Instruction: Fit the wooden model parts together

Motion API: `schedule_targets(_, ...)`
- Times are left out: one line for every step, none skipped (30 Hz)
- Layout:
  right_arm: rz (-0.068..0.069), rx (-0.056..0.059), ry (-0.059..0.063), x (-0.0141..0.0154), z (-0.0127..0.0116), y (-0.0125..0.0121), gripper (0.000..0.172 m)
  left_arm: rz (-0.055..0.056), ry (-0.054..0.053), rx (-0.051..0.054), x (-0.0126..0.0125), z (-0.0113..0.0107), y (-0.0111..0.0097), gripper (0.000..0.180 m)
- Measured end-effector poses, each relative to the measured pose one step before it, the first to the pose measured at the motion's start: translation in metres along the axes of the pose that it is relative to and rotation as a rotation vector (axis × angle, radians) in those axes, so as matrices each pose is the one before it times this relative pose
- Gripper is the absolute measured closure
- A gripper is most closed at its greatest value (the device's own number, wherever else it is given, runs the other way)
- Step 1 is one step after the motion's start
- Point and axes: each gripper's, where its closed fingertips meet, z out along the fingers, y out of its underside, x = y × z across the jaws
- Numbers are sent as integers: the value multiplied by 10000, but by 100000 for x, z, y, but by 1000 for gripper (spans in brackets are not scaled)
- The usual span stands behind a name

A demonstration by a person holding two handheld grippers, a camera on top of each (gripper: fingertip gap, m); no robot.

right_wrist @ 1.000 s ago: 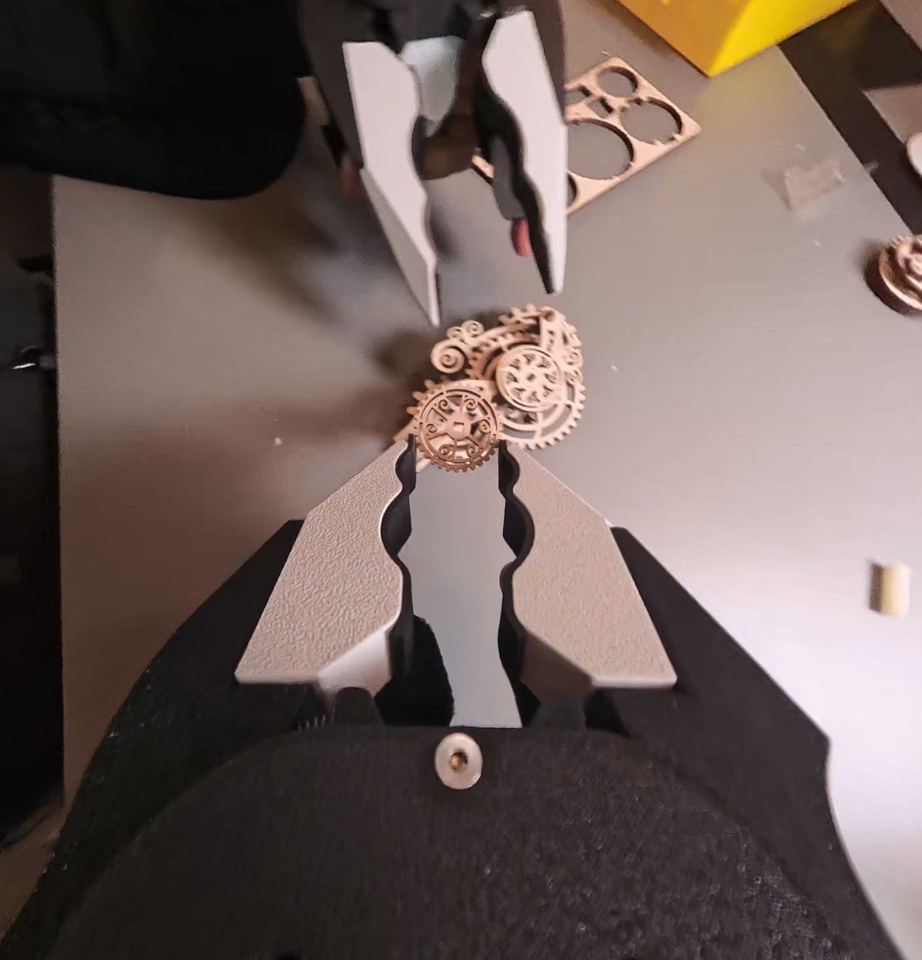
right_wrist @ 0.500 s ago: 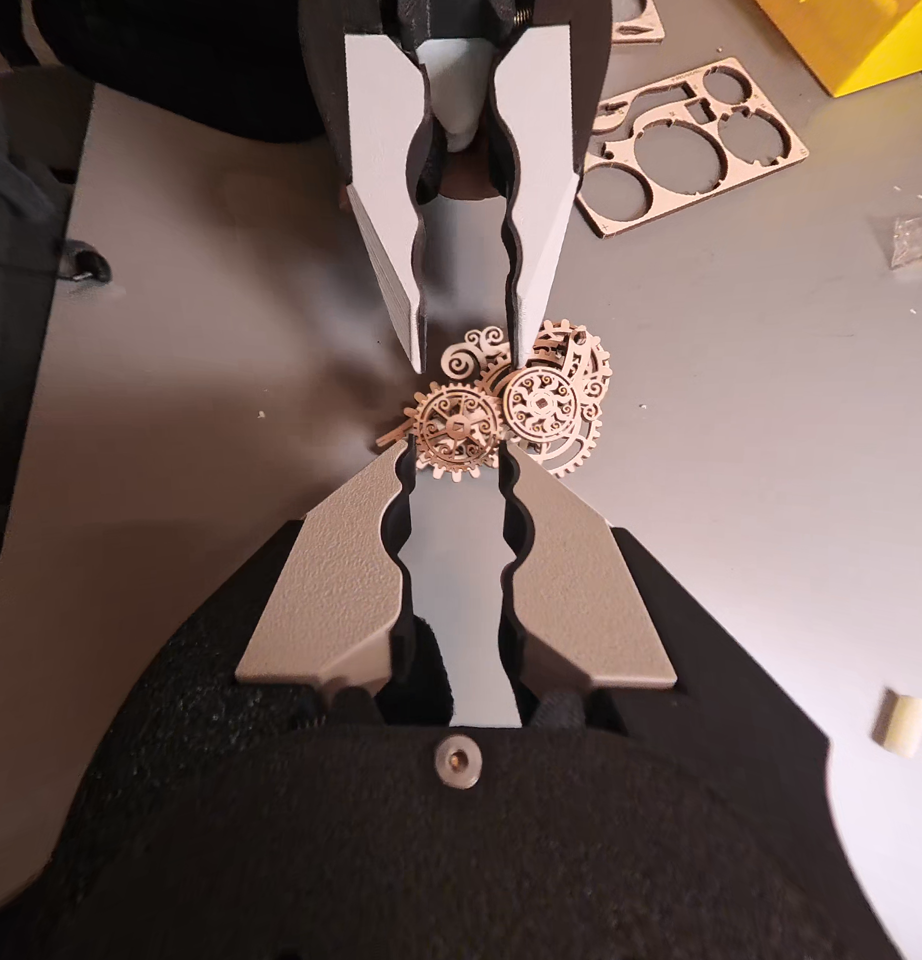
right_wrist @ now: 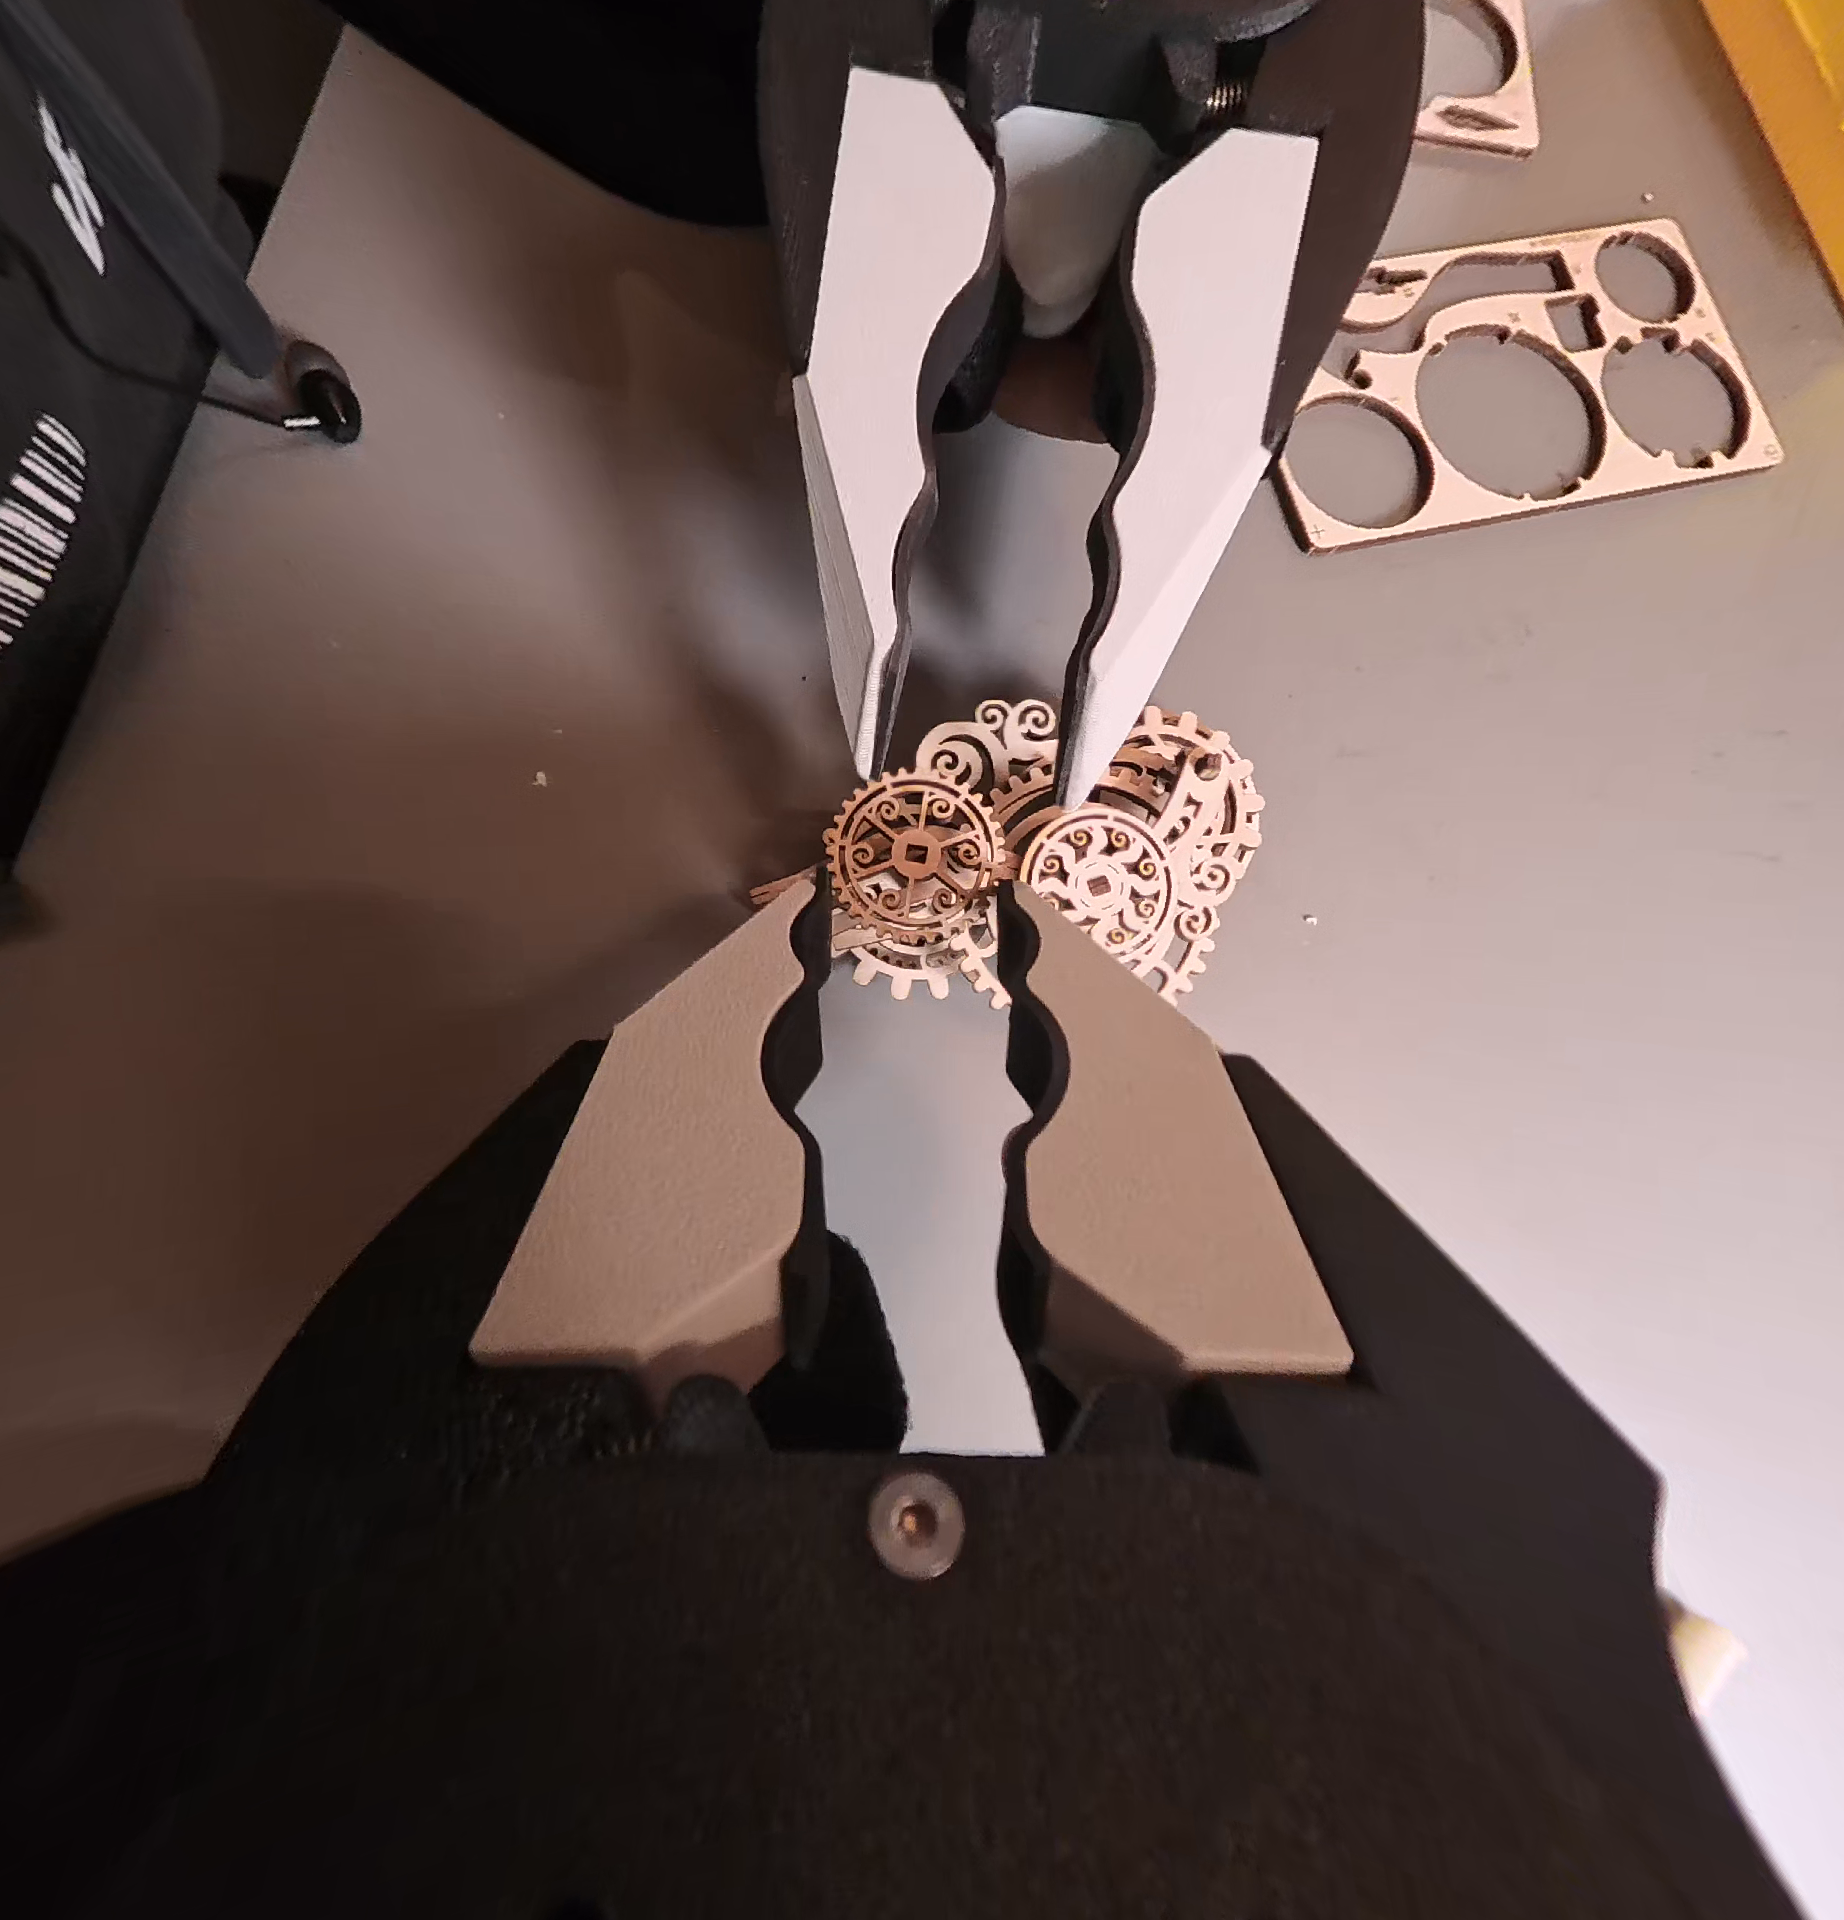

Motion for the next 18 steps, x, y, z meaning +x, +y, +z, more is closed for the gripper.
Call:
schedule_targets(-79, -28, -98, 2, -22, -4, 142, -9, 20, -12, 34, 29, 33, 149)
schedule_targets(-72, -12, -93, 13, -31, -33, 142, -16, 26, -21, 47, 44, 59, 150)
schedule_targets(-66, -2, -89, 12, -27, -30, 142, 2, 10, -22, 32, 52, 54, 151)
schedule_targets(-65, -8, -83, 12, -13, -13, 142, 16, -4, -8, 18, 28, 27, 151)
schedule_targets(-73, -3, -73, 15, -12, -5, 142, 10, 8, 5, 32, 22, -6, 151)
schedule_targets(-68, 11, -61, 30, -3, 6, 142, -4, 5, 2, 23, 24, 8, 152)
schedule_targets(-55, 27, -72, 18, -20, 0, 142, -18, 0, 5, -2, 19, -2, 152)
schedule_targets(-43, 37, -81, 8, -6, -5, 142, -17, 4, 4, 3, 23, 8, 152)
schedule_targets(-47, 51, -84, -3, -12, -10, 142, -9, 6, 6, 6, 27, -7, 152)
schedule_targets(-59, 56, -79, 8, -12, 0, 142, -4, 9, 4, 28, 21, -4, 152)
schedule_targets(-60, 61, -80, 0, -21, -10, 142, 2, 3, 4, 15, 17, -12, 153)
schedule_targets(-50, 74, -91, 2, -8, -16, 142, 3, 7, 1, 26, 22, -12, 153)
schedule_targets(-37, 73, -105, -5, -7, -16, 142, 5, 9, 13, 23, 6, -29, 153)
schedule_targets(-38, 60, -93, 27, 5, 10, 142, 12, -4, 23, 2, -17, -40, 153)
schedule_targets(-42, 72, -76, 58, 6, -1, 142, 14, -30, 26, -69, -45, -51, 153)
schedule_targets(-38, 110, -77, 51, 6, -58, 142, -11, -26, 35, -99, -86, -50, 152)
schedule_targets(-23, 135, -81, 40, 2, -103, 142, -36, 2, 36, -68, -99, -44, 151)
schedule_targets(-22, 126, -83, 21, 12, -109, 142, -42, 14, 25, -62, -87, -16, 149)
